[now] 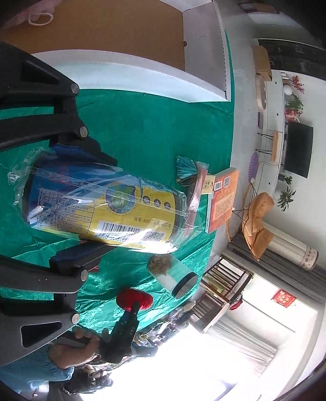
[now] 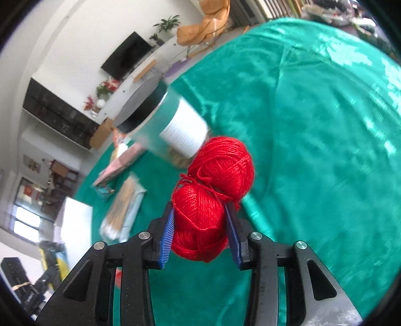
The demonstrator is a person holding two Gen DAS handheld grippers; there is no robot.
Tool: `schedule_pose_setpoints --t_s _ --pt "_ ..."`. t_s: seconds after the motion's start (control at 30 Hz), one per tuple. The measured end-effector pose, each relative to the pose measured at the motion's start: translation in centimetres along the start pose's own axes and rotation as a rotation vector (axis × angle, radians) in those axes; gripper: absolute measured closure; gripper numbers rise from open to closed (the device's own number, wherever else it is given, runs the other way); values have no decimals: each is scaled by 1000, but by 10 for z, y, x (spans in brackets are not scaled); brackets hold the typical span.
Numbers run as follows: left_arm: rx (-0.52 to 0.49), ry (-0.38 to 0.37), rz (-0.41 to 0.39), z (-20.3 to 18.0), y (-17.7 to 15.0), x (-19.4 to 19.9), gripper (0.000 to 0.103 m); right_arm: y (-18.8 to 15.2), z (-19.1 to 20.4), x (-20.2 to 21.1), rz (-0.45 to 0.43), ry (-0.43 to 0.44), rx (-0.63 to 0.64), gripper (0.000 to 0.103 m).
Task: Organize soft objects
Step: 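Grasp the wrapped blue-yellow roll with left tool while right tool grasps the red yarn, then carry the roll and yarn into the white box and open both tools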
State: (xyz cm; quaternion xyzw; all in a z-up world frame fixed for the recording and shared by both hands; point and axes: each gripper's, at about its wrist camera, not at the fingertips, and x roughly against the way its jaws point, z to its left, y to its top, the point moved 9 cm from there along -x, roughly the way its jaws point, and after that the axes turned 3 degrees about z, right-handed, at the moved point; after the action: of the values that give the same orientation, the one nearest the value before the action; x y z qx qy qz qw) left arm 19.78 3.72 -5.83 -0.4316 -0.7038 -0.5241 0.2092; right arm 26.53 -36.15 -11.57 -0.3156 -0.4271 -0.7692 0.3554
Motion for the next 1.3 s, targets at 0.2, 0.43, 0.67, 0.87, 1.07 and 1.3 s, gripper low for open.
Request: schedule_pose_setpoints --t_s 0.2,0.43,0.67,0.87,1.07,1.3 --pt "-28 13 -5 -6 1 4 47 28 -45 -30 38 1 7 29" --pt "10 1 -3 0 1 4 47 38 -35 -47 100 -79 39 54" --pt "61 -11 -98 26 9 63 47 87 45 45 -219 -181 238 55" --pt "140 84 -143 88 -15 133 47 0 240 90 -205 128 516 55" --pt "191 331 -121 172 -63 182 46 -166 409 95 3 456 725 55" --pt "288 549 -163 243 -103 205 9 -291 455 49 236 581 775 24"
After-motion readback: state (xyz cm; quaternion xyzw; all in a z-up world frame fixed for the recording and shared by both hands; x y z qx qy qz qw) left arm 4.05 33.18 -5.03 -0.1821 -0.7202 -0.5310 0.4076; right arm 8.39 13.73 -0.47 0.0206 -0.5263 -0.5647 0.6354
